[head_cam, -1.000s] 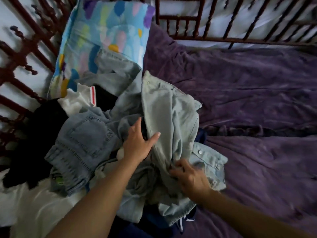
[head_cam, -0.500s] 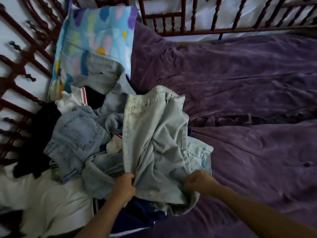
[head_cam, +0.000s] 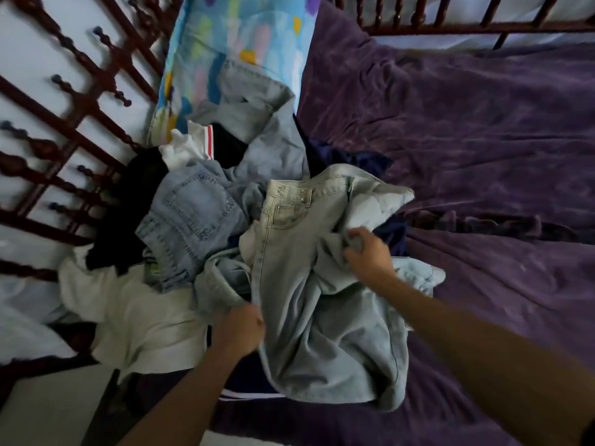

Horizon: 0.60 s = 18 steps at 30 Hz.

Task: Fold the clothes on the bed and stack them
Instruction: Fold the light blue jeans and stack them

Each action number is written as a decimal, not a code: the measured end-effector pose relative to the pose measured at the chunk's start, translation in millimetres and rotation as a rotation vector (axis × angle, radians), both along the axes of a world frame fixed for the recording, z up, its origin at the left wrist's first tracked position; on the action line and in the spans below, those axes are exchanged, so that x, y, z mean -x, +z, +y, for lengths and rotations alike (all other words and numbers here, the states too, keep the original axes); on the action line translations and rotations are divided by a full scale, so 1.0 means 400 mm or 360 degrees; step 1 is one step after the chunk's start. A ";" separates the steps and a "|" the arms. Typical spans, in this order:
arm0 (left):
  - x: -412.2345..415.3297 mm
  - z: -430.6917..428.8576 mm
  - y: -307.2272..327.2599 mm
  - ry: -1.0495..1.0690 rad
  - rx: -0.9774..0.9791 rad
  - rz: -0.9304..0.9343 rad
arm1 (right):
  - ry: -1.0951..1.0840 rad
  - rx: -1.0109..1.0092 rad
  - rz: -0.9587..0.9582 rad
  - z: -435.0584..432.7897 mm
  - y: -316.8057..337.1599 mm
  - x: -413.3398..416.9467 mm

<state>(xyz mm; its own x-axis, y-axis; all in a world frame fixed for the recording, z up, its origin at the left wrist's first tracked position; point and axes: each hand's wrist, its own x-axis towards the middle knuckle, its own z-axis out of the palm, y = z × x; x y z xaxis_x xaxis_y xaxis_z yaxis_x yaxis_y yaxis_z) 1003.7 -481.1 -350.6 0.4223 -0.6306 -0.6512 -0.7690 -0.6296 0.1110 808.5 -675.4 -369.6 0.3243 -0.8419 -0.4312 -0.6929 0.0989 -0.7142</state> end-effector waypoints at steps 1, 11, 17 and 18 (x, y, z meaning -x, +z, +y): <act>-0.025 -0.046 0.012 0.0080 0.0182 -0.0081 | 0.0137 0.0045 0.0012 0.062 0.005 0.018; -0.061 -0.483 -0.039 -0.0021 0.0628 0.0139 | 0.0780 -0.0560 0.0549 0.305 -0.079 0.305; 0.059 -0.448 -0.219 0.0132 0.0291 0.0414 | -0.0529 -0.0521 0.0343 0.086 -0.117 0.362; 0.063 -0.436 -0.228 0.0166 0.0317 0.0374 | -0.0738 -0.0370 0.0427 0.047 -0.126 0.376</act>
<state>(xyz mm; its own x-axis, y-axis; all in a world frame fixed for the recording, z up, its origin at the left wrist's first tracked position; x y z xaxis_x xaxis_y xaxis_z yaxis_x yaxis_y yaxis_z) 978.6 -655.4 -441.6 0.3438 -0.7167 -0.6068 -0.6404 -0.6515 0.4067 658.3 -656.8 -420.0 -0.2018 -0.7434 -0.6377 -0.6935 0.5682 -0.4430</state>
